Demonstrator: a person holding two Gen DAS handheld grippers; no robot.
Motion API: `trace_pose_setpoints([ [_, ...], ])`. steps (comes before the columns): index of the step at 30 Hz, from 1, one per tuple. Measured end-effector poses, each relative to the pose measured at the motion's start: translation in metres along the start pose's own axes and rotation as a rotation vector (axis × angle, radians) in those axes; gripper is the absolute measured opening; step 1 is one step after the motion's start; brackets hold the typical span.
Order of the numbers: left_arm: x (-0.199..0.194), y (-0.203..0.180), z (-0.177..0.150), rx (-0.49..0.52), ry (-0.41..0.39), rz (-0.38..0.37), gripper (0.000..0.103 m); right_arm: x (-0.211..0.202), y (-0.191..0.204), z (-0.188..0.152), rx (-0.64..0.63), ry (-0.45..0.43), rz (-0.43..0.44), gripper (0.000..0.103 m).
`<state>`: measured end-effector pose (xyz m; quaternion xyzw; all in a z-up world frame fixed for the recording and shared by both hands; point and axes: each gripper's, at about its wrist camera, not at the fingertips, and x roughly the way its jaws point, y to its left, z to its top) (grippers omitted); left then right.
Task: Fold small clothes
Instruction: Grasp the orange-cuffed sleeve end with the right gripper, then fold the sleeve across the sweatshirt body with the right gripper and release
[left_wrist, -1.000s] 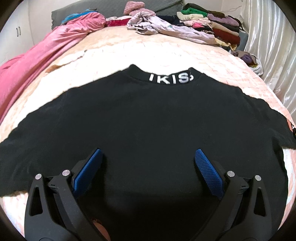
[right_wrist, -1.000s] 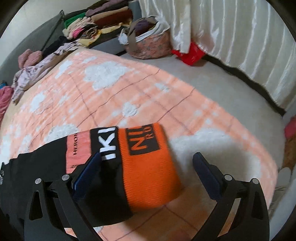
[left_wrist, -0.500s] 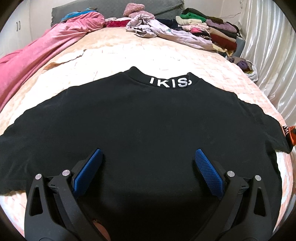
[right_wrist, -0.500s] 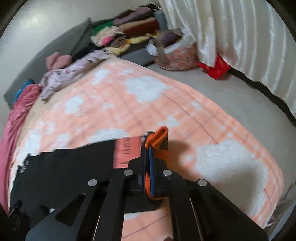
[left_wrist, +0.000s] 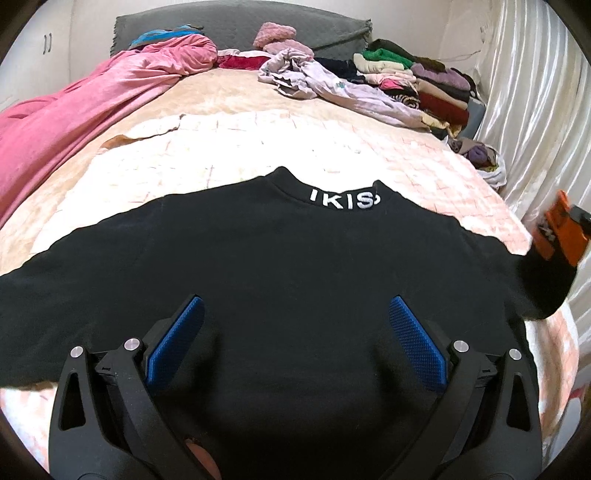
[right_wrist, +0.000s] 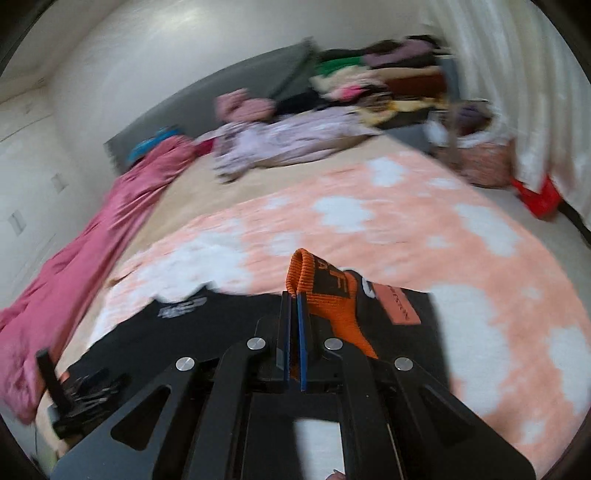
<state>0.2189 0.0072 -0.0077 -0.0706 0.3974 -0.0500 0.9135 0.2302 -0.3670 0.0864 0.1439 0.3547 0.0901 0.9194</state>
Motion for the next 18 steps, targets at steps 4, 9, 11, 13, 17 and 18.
trace_pose_setpoints([
  [4,-0.006,0.008,0.002,-0.015,-0.004,-0.01,0.094,0.032,0.061,-0.001,-0.063,0.061,0.11,0.002],
  [9,-0.001,0.021,0.002,-0.044,0.012,-0.017,0.094,0.072,0.127,-0.01,-0.123,0.136,0.226,0.004],
  [11,0.002,0.024,0.001,-0.056,0.024,-0.036,0.094,0.083,0.143,-0.014,-0.13,0.157,0.252,0.004],
  [13,0.005,0.025,0.0,-0.061,0.032,-0.054,0.094,0.088,0.151,-0.015,-0.133,0.166,0.285,0.011],
  [17,0.013,0.02,0.0,-0.072,0.063,-0.123,0.079,0.089,0.143,-0.019,-0.14,0.148,0.247,0.02],
  [18,0.017,0.017,0.0,-0.073,0.076,-0.142,0.073,0.09,0.139,-0.022,-0.14,0.147,0.222,0.02],
])
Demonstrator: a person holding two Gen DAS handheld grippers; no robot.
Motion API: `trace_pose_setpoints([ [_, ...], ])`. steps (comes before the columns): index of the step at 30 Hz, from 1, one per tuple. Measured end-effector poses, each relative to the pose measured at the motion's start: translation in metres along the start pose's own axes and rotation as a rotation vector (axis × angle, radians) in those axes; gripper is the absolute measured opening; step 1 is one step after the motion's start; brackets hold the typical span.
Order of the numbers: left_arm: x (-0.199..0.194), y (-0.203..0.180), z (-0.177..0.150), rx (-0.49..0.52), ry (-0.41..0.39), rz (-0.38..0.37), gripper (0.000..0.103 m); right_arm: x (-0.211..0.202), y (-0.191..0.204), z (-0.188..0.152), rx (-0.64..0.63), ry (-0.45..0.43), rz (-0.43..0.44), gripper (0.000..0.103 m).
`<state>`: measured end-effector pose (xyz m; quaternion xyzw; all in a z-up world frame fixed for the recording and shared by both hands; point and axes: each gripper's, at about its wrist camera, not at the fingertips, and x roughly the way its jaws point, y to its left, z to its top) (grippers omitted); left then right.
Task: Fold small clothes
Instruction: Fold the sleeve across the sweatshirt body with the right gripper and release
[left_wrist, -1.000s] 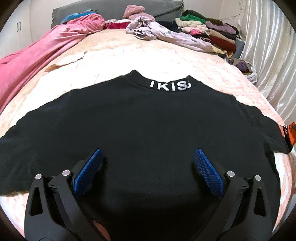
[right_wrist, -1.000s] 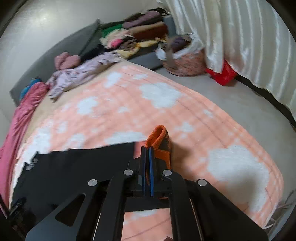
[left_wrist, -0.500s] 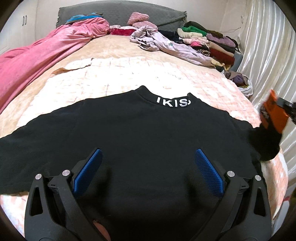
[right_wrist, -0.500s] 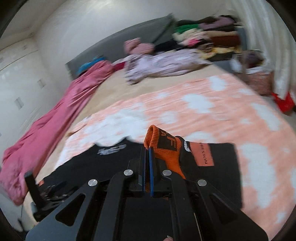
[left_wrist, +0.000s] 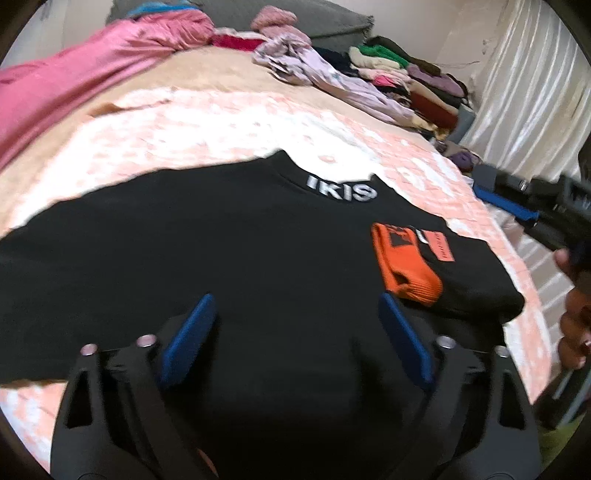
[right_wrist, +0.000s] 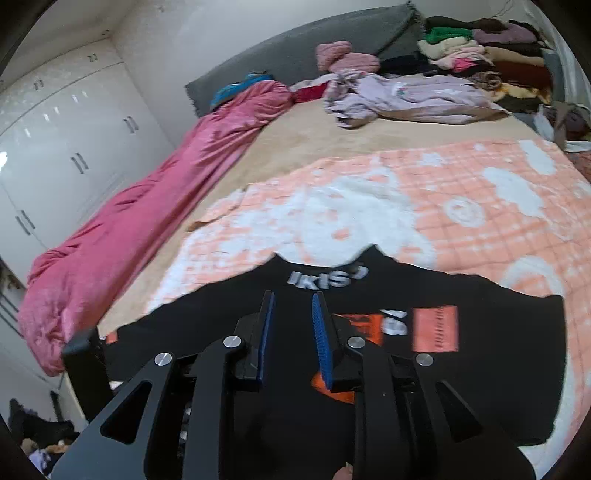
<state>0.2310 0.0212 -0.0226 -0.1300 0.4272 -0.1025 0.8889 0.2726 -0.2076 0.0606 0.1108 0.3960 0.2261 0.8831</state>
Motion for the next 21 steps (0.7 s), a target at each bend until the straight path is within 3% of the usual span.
trace_pose_setpoints([
  [3,0.013,-0.015,-0.002,0.007,0.049,-0.067,0.059,-0.005,-0.024,-0.012,0.011,-0.005,-0.079,0.023],
  [8,0.041,-0.049,-0.001,-0.04,0.163,-0.223,0.059,-0.025,-0.072,-0.035,0.051,-0.017,-0.2,0.03],
  [14,0.083,-0.07,0.01,-0.122,0.233,-0.191,0.061,-0.053,-0.102,-0.059,0.058,-0.051,-0.264,0.036],
  [16,0.084,-0.074,0.012,-0.133,0.214,-0.174,0.05,-0.061,-0.105,-0.063,0.051,-0.065,-0.278,0.036],
  [18,0.085,-0.077,0.012,-0.146,0.202,-0.164,0.011,-0.066,-0.108,-0.066,0.047,-0.076,-0.291,0.036],
  [21,0.08,-0.078,0.012,-0.134,0.182,-0.178,0.007,-0.071,-0.114,-0.069,0.069,-0.087,-0.289,0.036],
])
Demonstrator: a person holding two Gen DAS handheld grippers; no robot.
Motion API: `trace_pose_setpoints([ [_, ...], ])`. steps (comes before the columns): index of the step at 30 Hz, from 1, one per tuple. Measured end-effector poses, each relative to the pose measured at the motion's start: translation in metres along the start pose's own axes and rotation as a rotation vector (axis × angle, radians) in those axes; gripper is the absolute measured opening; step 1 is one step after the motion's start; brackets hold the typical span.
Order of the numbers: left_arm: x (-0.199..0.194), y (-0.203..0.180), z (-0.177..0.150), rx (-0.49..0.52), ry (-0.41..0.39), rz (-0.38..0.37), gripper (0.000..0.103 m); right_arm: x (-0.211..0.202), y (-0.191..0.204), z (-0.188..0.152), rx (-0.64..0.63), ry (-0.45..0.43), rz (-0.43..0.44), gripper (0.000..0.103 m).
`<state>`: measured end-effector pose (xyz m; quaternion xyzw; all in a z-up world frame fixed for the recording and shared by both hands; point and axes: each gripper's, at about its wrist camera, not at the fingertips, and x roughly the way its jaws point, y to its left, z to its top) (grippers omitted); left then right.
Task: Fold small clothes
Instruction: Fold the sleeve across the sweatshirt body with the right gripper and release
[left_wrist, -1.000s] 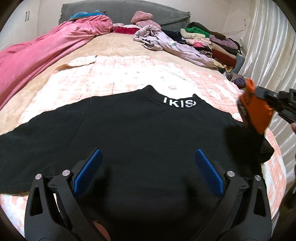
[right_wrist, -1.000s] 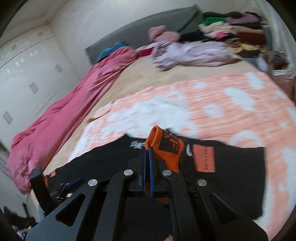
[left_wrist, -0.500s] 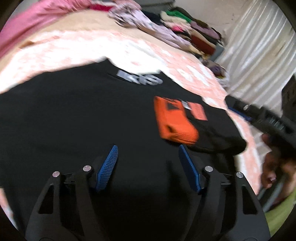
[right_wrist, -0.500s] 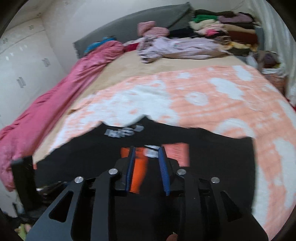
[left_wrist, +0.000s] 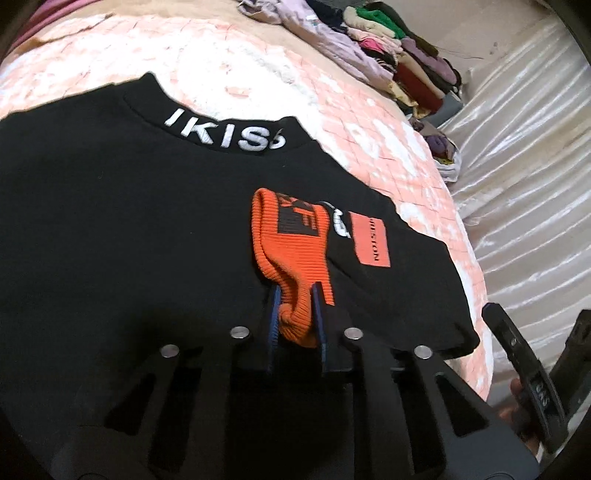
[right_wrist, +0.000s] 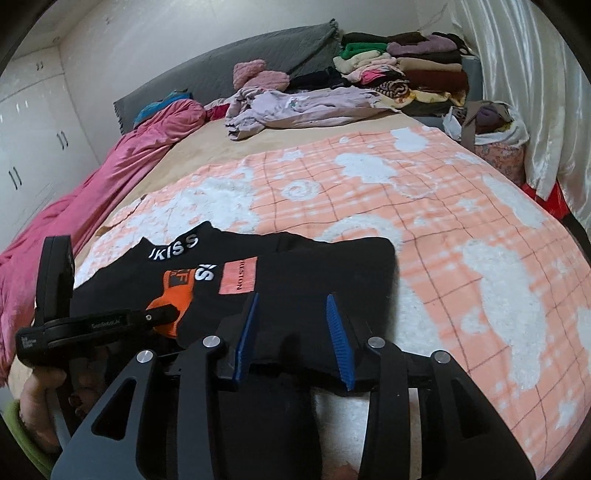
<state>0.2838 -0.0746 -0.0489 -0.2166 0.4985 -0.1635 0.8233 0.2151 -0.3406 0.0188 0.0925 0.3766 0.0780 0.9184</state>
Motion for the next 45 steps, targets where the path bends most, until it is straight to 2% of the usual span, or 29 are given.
trace_pose_setpoints([
  [6,-0.051,-0.002,0.004,0.066,-0.154,0.002,0.007,0.0,-0.001,0.0,0.002,-0.007,-0.003,0.036],
  [12,-0.121,0.01,0.007,0.161,-0.331,0.113,0.007,0.004,0.013,0.001,-0.032,0.003,-0.004,0.036],
  [15,-0.144,0.027,0.003,0.165,-0.38,0.18,0.007,0.009,0.025,0.002,-0.064,0.013,-0.004,0.036],
  [17,-0.148,0.044,0.001,0.146,-0.365,0.213,0.007,0.014,0.036,0.003,-0.101,0.024,-0.01,0.036],
  [20,-0.13,0.069,-0.003,0.117,-0.301,0.244,0.007,0.023,0.051,0.004,-0.146,0.042,-0.023,0.036],
  [26,-0.115,0.107,-0.02,0.051,-0.227,0.258,0.008,0.053,0.079,0.0,-0.232,0.1,-0.028,0.036],
  [29,-0.118,0.116,-0.022,0.041,-0.22,0.252,0.01,0.074,0.083,-0.007,-0.247,0.149,-0.032,0.036],
  [31,-0.119,0.121,-0.023,0.031,-0.211,0.246,0.01,0.091,0.077,-0.014,-0.246,0.192,-0.077,0.036],
  [35,-0.128,0.13,-0.024,0.007,-0.231,0.303,0.007,0.099,0.071,-0.018,-0.231,0.195,-0.083,0.037],
  [38,-0.15,0.123,-0.022,0.024,-0.302,0.321,0.006,0.083,0.076,-0.015,-0.212,0.173,-0.037,0.045],
  [40,-0.158,0.107,-0.023,0.073,-0.329,0.306,0.006,0.071,0.084,-0.015,-0.223,0.15,-0.01,0.045],
  [43,-0.144,0.086,-0.027,0.151,-0.282,0.271,0.006,0.062,0.103,-0.02,-0.258,0.148,0.047,0.05],
  [45,-0.128,0.081,-0.03,0.182,-0.234,0.295,0.013,0.064,0.114,-0.026,-0.283,0.167,0.065,0.051],
])
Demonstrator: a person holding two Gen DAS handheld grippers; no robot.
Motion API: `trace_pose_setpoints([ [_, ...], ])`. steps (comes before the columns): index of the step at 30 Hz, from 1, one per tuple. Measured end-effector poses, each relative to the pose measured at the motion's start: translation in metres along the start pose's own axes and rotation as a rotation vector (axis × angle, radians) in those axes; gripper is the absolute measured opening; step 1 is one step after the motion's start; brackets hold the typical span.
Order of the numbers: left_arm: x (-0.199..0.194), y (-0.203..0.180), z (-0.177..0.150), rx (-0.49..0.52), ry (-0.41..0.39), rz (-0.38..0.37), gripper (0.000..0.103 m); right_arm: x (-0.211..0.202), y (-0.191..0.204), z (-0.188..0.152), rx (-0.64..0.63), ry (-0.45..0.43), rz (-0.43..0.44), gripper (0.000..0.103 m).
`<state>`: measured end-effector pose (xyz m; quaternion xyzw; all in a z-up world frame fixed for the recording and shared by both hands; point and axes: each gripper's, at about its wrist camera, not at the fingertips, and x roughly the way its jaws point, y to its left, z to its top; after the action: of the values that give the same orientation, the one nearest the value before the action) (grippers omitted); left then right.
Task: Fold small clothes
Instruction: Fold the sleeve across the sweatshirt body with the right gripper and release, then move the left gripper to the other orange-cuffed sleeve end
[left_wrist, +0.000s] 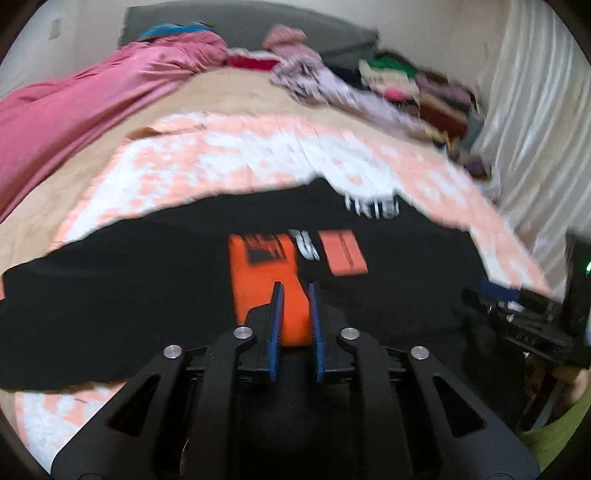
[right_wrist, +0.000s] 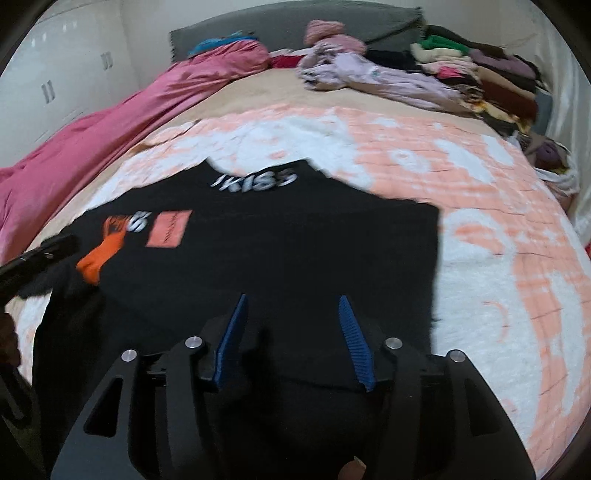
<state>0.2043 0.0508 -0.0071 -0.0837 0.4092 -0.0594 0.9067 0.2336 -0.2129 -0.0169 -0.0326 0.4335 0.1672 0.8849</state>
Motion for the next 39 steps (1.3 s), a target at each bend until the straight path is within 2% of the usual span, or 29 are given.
trace_pose_setpoints([
  [2,0.019,-0.003,-0.01,0.026,0.065,0.05,0.015,0.008,0.008,-0.003,-0.018,0.023,-0.001,0.051],
  [3,0.024,-0.001,-0.012,0.023,0.074,0.052,0.015,0.015,0.011,-0.006,-0.024,0.047,-0.013,0.051],
  [7,0.018,0.005,-0.015,0.002,0.054,0.039,0.017,0.024,0.015,-0.011,-0.026,0.061,-0.032,0.052],
  [10,0.004,0.008,-0.013,-0.011,0.022,0.039,0.03,0.012,0.015,-0.01,-0.006,0.028,0.002,0.055],
  [11,0.001,0.008,-0.012,-0.01,0.016,0.049,0.033,0.008,0.017,-0.01,-0.006,0.019,0.007,0.059],
  [13,-0.006,0.011,-0.012,-0.008,0.0,0.073,0.034,-0.002,0.022,-0.01,-0.012,0.0,0.015,0.059],
  [14,-0.011,0.012,-0.012,-0.008,-0.008,0.085,0.038,-0.005,0.025,-0.011,-0.015,-0.006,0.022,0.059],
  [17,-0.022,0.017,-0.012,-0.004,-0.031,0.123,0.051,-0.015,0.036,-0.01,-0.026,-0.03,0.031,0.071],
  [18,-0.025,0.02,-0.013,-0.003,-0.039,0.135,0.057,-0.017,0.039,-0.01,-0.028,-0.038,0.033,0.071],
  [22,-0.041,0.034,-0.015,-0.01,-0.068,0.2,0.066,-0.024,0.055,-0.006,-0.048,-0.061,0.044,0.072],
  [24,-0.048,0.041,-0.016,-0.024,-0.079,0.209,0.07,-0.026,0.062,-0.004,-0.058,-0.07,0.047,0.085],
  [29,-0.062,0.055,-0.022,-0.043,-0.103,0.245,0.077,-0.033,0.079,-0.001,-0.081,-0.095,0.049,0.086],
  [32,-0.067,0.062,-0.025,-0.056,-0.104,0.257,0.079,-0.036,0.087,0.0,-0.094,-0.103,0.051,0.09],
  [35,-0.071,0.067,-0.028,-0.059,-0.112,0.281,0.084,-0.039,0.098,0.001,-0.111,-0.109,0.055,0.091],
  [39,-0.08,0.079,-0.029,-0.079,-0.134,0.32,0.086,-0.04,0.114,0.002,-0.138,-0.108,0.063,0.092],
])
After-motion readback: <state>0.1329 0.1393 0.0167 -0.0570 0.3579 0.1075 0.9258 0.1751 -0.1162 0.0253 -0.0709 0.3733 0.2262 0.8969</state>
